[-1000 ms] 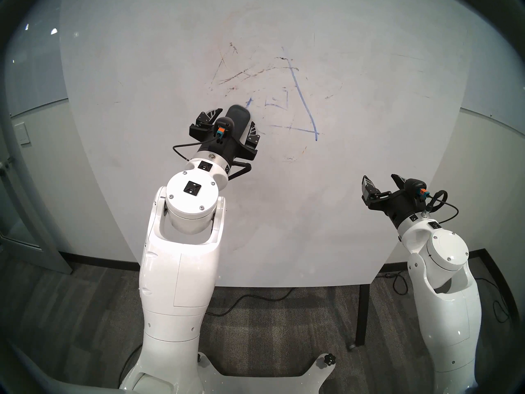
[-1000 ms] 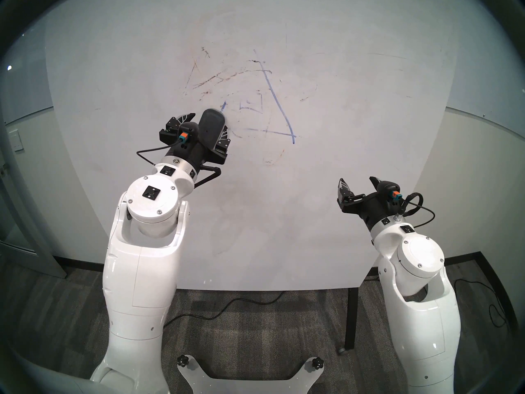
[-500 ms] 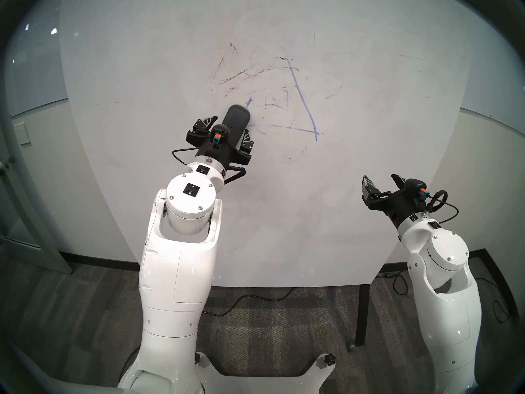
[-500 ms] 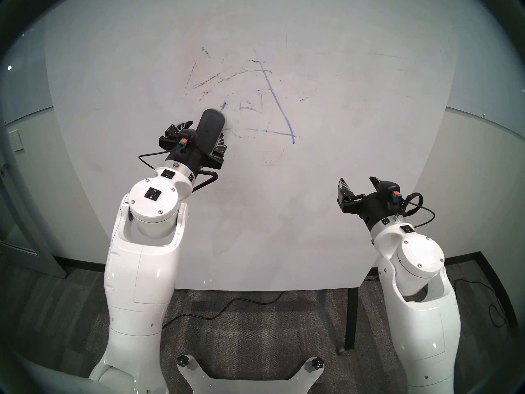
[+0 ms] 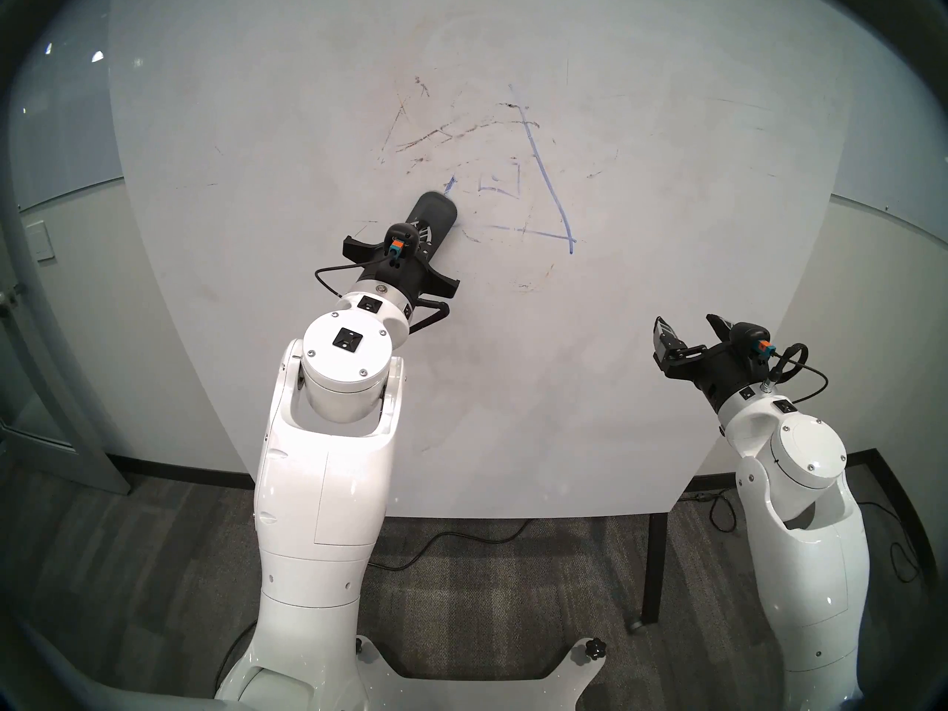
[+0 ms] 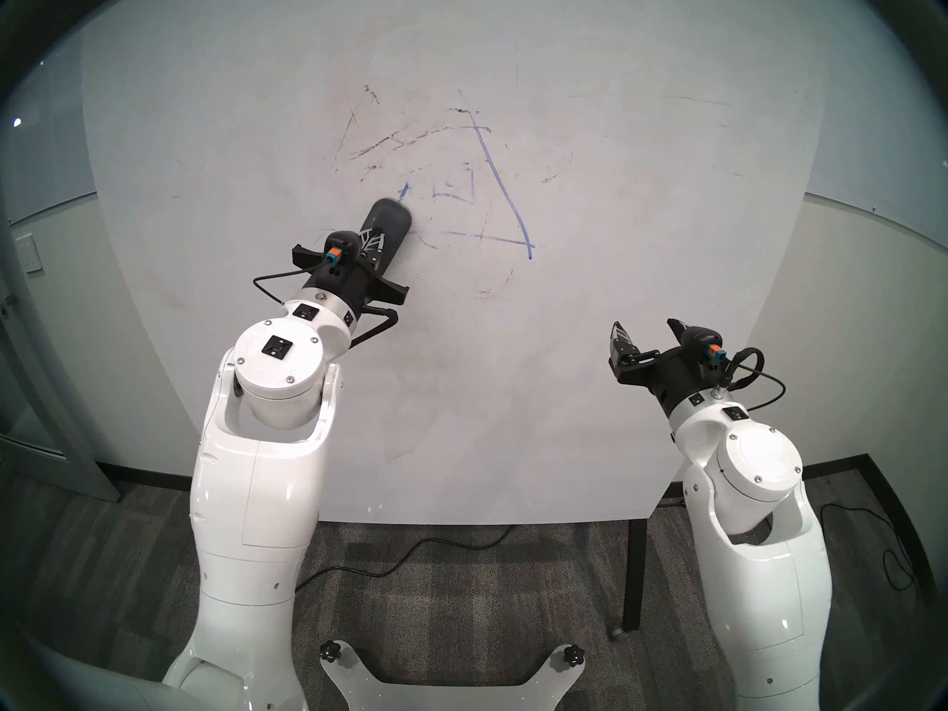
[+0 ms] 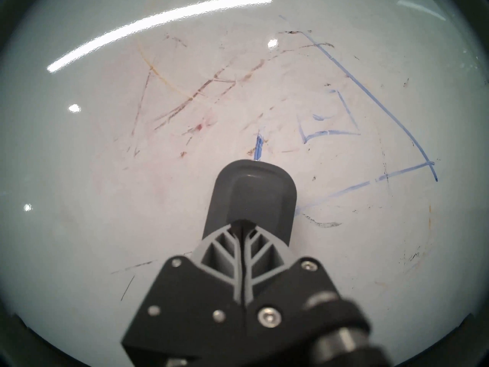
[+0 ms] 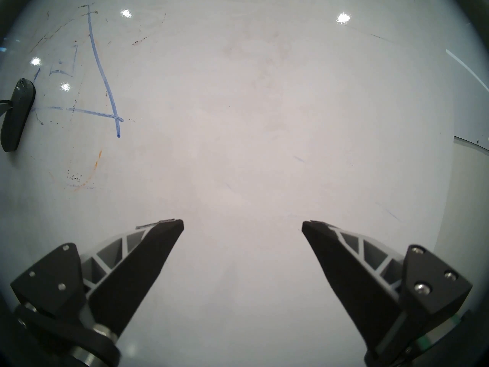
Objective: Erase all marks on the whiteboard with the eraser
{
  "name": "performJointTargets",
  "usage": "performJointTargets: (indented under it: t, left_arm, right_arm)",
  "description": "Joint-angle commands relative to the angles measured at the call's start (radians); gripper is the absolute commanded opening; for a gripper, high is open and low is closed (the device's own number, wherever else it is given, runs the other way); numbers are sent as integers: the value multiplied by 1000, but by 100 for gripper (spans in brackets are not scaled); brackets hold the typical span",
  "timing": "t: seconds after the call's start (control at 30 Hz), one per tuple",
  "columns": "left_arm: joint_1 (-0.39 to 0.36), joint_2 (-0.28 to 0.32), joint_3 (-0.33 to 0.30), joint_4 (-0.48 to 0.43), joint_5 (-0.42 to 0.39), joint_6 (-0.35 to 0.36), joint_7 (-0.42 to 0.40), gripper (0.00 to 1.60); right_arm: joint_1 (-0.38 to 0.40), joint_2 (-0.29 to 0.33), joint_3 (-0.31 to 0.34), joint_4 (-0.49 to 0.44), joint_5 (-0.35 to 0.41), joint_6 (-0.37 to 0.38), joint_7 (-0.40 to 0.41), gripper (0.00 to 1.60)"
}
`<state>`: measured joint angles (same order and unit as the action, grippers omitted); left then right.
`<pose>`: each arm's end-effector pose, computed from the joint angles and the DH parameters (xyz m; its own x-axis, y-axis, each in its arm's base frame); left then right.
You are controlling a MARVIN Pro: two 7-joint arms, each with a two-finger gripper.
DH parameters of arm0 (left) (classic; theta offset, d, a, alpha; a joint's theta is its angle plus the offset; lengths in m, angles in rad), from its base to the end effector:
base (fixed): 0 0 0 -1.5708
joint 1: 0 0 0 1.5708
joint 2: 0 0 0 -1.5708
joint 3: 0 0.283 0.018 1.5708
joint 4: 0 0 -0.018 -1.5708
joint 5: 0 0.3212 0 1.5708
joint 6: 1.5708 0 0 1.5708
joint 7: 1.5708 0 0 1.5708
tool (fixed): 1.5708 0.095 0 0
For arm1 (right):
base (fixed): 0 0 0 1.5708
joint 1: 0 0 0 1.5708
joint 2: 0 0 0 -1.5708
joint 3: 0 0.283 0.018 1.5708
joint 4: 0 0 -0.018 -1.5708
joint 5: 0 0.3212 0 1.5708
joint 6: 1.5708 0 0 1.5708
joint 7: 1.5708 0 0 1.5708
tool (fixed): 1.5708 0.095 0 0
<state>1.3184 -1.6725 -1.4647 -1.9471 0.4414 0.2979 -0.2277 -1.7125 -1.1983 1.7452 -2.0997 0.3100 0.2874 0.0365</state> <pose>0.4452 -0.0701 -0.0652 -0.3215 -0.3067 0.8958 -0.0811 -0.9337 -0.3488 0.3757 -0.0940 -0.1377 -0.1255 0.1056 0.9865 0.0376 -0.9931 0.1111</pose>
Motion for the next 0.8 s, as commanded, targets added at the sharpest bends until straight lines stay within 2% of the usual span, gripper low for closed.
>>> performJointTargets:
  t: [0.0,0.03,0.07,0.1,0.4,0.77]
  left_arm:
    - [-5,-4,1,-17,4,-2,11,47]
    - [-3,-3,3,-22,4,-2,12,74]
    - [-1,-2,4,-26,4,-2,13,131]
    - [0,-1,6,-29,5,-4,14,160]
    - [10,7,17,-48,16,-22,27,160]
    - [-19,10,8,-15,21,-16,23,160]
  right_arm:
    - [7,1,-1,-22,0,-3,2,160]
    - [7,1,-1,-22,0,-3,2,160]
    - [7,1,-1,-22,0,-3,2,160]
    - [7,1,-1,-22,0,-4,2,160]
    - [7,1,-1,-22,0,-4,2,160]
    - [7,1,-1,-22,0,-4,2,160]
